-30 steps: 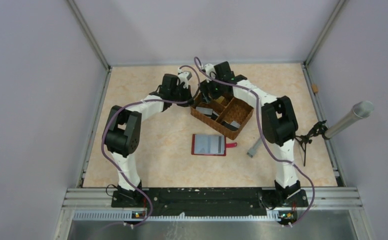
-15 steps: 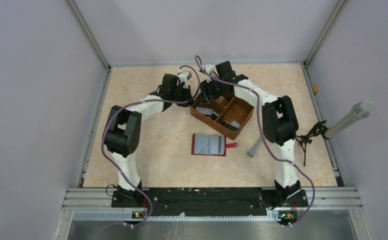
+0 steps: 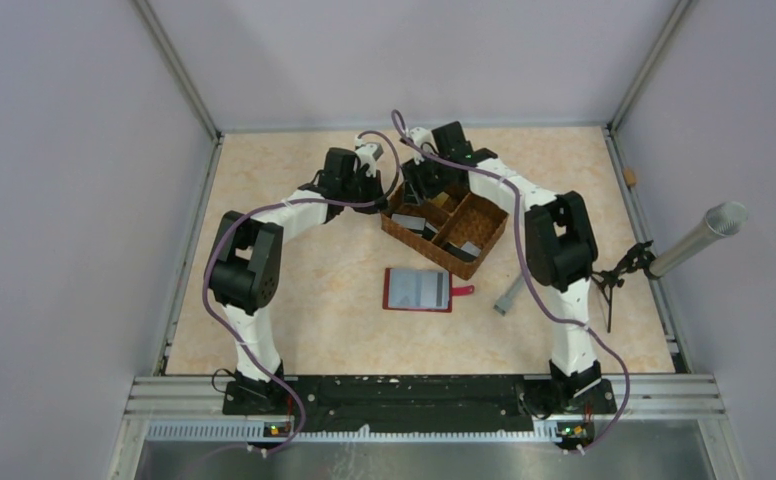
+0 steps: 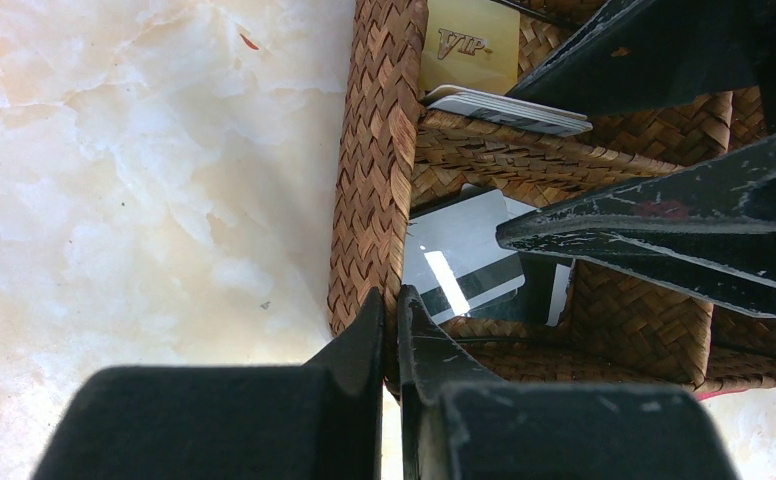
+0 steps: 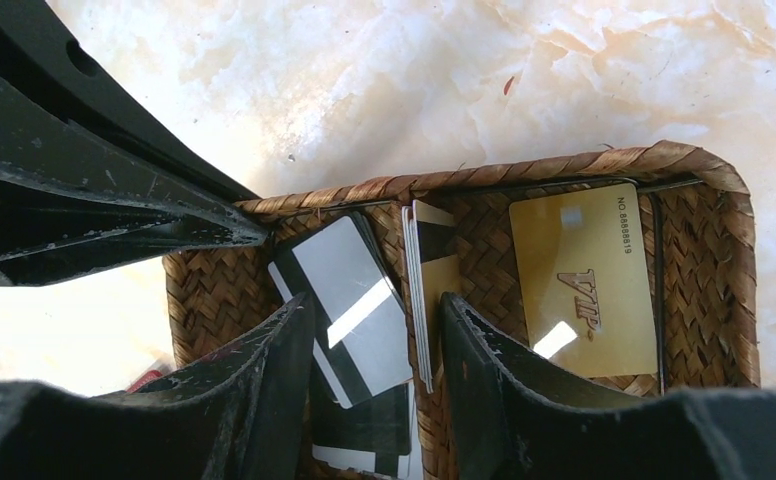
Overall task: Put the credit cards into the card holder
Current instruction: Pick up the credit card from the storage box.
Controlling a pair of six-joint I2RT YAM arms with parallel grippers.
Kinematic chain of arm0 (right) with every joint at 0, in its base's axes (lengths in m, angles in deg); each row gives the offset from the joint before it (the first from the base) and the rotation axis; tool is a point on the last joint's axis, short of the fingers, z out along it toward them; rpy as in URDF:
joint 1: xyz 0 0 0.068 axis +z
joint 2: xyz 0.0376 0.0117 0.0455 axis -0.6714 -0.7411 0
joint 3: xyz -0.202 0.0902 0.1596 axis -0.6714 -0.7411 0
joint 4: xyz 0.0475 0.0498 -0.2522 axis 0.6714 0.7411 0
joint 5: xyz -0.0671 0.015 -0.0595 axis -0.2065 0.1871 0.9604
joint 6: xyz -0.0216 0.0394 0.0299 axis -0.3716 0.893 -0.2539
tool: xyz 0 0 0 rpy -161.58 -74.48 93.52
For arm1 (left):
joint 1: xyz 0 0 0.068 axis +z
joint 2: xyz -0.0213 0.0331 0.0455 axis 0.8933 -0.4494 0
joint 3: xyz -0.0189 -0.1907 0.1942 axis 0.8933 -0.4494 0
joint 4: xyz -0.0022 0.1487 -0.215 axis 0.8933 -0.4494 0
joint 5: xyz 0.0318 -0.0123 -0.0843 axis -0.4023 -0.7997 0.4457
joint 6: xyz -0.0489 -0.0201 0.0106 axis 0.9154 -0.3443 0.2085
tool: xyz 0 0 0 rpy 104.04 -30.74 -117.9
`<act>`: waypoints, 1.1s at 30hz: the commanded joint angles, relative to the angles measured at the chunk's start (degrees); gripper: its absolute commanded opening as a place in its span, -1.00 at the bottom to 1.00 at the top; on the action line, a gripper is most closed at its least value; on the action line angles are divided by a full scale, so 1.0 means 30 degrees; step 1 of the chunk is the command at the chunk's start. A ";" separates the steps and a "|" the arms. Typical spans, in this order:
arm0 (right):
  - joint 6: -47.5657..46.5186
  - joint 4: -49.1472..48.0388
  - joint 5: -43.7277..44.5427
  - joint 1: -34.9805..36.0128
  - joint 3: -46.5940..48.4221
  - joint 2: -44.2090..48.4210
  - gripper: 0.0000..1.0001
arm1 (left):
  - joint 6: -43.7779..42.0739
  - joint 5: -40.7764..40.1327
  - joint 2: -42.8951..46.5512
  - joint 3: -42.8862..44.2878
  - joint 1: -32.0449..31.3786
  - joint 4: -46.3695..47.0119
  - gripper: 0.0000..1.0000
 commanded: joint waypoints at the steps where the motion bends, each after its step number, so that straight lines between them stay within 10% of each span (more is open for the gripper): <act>1: 0.0387 -0.0390 -0.0953 0.0016 0.0825 0.1813 -0.05 | 0.0208 0.0099 0.0051 0.0244 -0.0170 -0.0205 -1.00; 22: 0.0151 -0.0558 -0.0229 0.0016 0.0728 0.1357 -0.57 | 0.0339 0.0073 0.0035 0.0344 -0.0165 -0.0278 -1.00; 33: -0.0129 -0.6931 0.2568 0.0193 -0.5237 0.5538 -0.97 | 0.0850 -0.0109 0.0039 0.0305 -0.0135 -0.0171 -1.00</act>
